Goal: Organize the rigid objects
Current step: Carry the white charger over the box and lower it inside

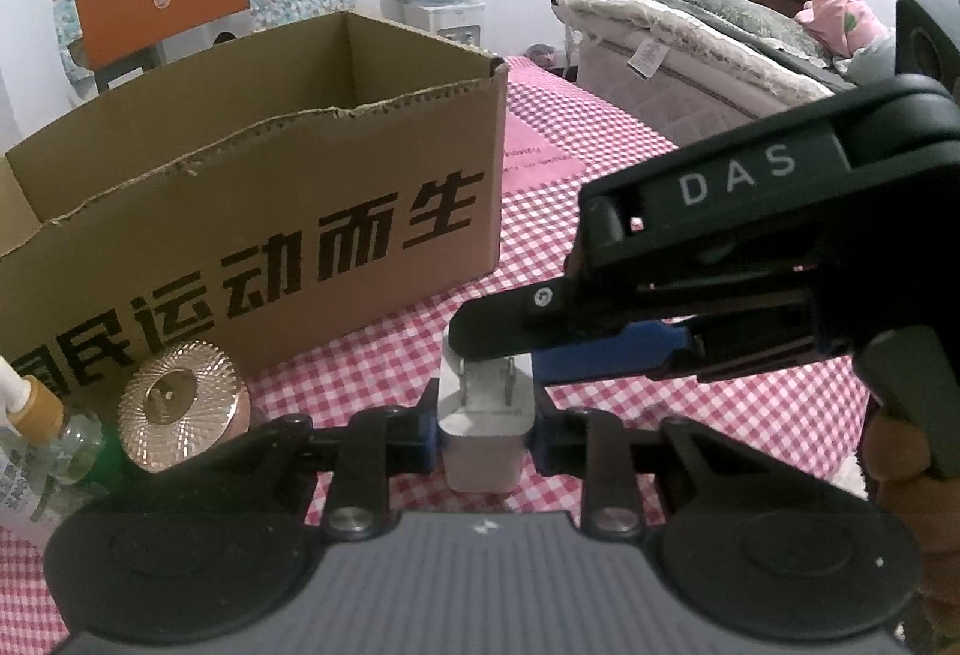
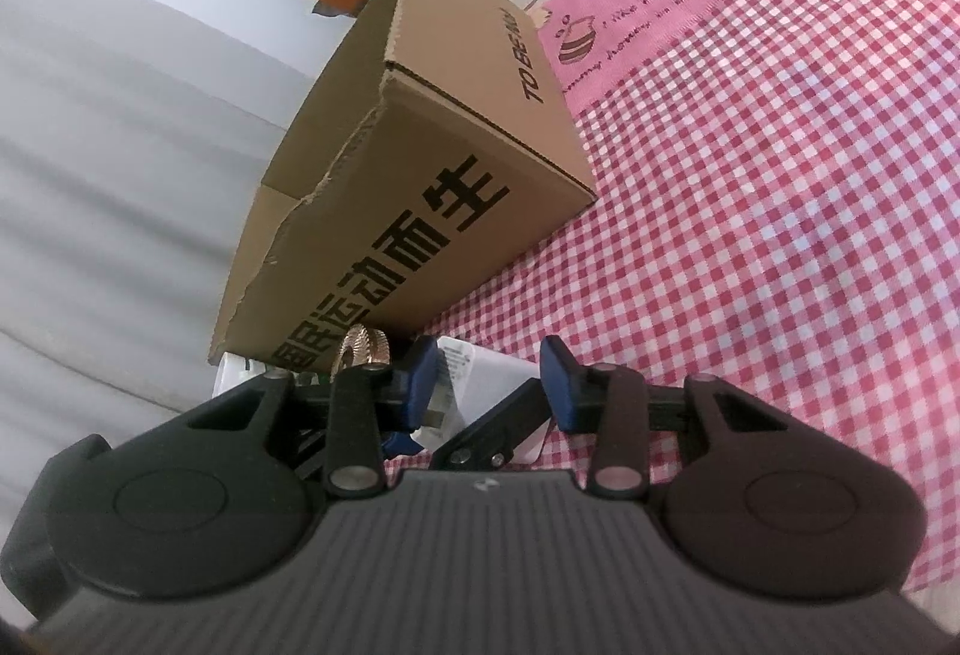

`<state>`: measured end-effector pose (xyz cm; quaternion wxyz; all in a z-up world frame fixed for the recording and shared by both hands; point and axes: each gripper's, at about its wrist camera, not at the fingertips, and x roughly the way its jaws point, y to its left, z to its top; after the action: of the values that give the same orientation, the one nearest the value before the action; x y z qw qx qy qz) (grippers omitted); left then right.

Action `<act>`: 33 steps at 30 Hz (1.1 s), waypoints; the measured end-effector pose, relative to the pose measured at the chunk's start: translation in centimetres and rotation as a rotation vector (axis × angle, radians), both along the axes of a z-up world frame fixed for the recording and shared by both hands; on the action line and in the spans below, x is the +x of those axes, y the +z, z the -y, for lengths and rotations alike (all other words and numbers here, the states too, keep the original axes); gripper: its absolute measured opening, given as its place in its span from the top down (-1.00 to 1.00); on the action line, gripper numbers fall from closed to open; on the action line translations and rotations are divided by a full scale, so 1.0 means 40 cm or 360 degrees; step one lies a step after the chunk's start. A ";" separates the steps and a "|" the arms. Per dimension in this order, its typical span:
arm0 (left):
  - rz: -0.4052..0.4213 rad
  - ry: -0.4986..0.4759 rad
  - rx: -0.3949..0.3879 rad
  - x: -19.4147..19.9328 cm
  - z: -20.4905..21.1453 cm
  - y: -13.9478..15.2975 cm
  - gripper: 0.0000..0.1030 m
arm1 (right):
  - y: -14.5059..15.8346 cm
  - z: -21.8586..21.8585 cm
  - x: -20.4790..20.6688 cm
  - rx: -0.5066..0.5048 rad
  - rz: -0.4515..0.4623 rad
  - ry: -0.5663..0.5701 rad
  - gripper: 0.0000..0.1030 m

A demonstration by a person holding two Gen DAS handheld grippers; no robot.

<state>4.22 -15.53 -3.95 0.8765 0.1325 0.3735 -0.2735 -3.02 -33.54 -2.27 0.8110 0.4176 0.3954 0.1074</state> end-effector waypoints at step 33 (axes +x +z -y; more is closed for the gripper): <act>0.0007 0.0269 -0.0123 0.274 -0.101 0.298 0.45 | 0.366 -0.131 0.379 -0.0229 0.0205 0.0347 0.28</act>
<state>15.17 -11.49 7.95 0.9016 0.0673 0.3707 -0.2124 12.13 -28.29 12.39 0.8461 0.3053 0.3921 0.1929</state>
